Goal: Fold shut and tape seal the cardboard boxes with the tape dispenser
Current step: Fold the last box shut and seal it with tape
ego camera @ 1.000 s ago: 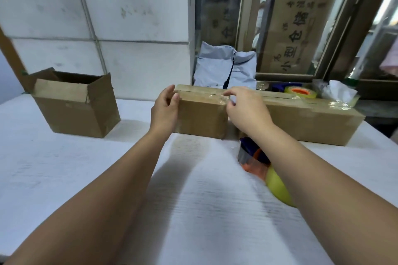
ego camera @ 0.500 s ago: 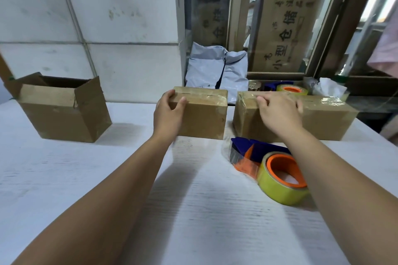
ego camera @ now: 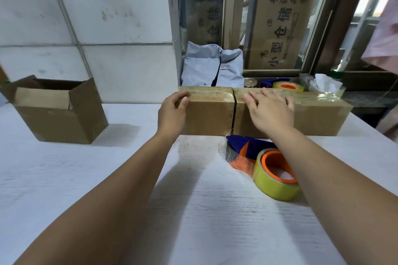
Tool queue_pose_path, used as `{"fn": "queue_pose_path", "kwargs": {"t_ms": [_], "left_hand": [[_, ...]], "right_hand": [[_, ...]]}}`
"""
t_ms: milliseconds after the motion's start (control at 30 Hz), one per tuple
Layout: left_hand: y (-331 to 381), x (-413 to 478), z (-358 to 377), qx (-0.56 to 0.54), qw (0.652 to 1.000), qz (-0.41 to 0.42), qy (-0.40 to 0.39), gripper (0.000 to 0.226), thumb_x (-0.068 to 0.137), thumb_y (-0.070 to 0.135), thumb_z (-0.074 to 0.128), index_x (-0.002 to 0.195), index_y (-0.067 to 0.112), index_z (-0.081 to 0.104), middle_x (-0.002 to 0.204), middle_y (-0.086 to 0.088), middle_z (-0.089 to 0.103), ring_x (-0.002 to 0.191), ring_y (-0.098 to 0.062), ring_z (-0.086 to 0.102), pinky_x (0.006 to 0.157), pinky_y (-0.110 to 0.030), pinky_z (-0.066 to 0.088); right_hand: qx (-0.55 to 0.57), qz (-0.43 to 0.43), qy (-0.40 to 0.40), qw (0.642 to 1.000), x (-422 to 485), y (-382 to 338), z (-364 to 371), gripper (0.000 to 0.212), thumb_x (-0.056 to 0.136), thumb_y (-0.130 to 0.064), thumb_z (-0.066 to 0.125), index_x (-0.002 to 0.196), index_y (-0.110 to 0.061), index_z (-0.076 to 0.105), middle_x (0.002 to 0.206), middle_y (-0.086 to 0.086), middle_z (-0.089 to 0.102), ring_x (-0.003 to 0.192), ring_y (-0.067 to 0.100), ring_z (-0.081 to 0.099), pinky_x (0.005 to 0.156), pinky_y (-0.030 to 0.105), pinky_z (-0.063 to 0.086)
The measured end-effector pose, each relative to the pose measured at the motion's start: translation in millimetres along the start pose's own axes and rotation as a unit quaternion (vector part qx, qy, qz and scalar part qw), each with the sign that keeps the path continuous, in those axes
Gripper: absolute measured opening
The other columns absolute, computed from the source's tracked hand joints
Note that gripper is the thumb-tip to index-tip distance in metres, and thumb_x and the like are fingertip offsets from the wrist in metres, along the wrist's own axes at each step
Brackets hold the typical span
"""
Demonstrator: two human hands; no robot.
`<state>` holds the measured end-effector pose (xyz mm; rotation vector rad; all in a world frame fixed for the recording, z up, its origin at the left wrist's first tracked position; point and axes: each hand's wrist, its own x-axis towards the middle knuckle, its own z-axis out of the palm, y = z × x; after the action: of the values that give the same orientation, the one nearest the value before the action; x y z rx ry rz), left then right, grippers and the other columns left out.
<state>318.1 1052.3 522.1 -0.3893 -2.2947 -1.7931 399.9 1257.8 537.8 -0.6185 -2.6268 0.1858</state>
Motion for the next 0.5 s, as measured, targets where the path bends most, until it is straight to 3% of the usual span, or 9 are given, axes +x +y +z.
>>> {"fn": "queue_pose_path", "kwargs": {"t_ms": [267,500], "left_hand": [[7.4,7.7,0.8,0.021,0.999,-0.025,0.013,0.031,0.096,0.018,0.04,0.111,0.026,0.066,0.11,0.012,0.055,0.101,-0.008,0.05,0.087,-0.022,0.041],[4.3,6.7,3.0,0.014,0.999,-0.026,0.017,0.029,0.094,0.02,0.042,0.106,0.03,0.067,0.118,0.008,0.058,0.103,-0.009,0.052,0.088,-0.023,0.043]], "right_hand": [[-0.046,-0.03,-0.005,0.998,-0.2,6.0,2.5,0.069,0.09,-0.07,0.015,0.147,-0.035,0.029,0.156,-0.002,0.026,0.144,0.022,0.019,0.115,0.044,0.009],[-0.045,-0.023,0.006,0.999,0.9,4.3,5.2,0.068,0.09,-0.071,0.016,0.147,-0.035,0.029,0.156,-0.001,0.027,0.144,0.022,0.02,0.116,0.044,0.01]]}}
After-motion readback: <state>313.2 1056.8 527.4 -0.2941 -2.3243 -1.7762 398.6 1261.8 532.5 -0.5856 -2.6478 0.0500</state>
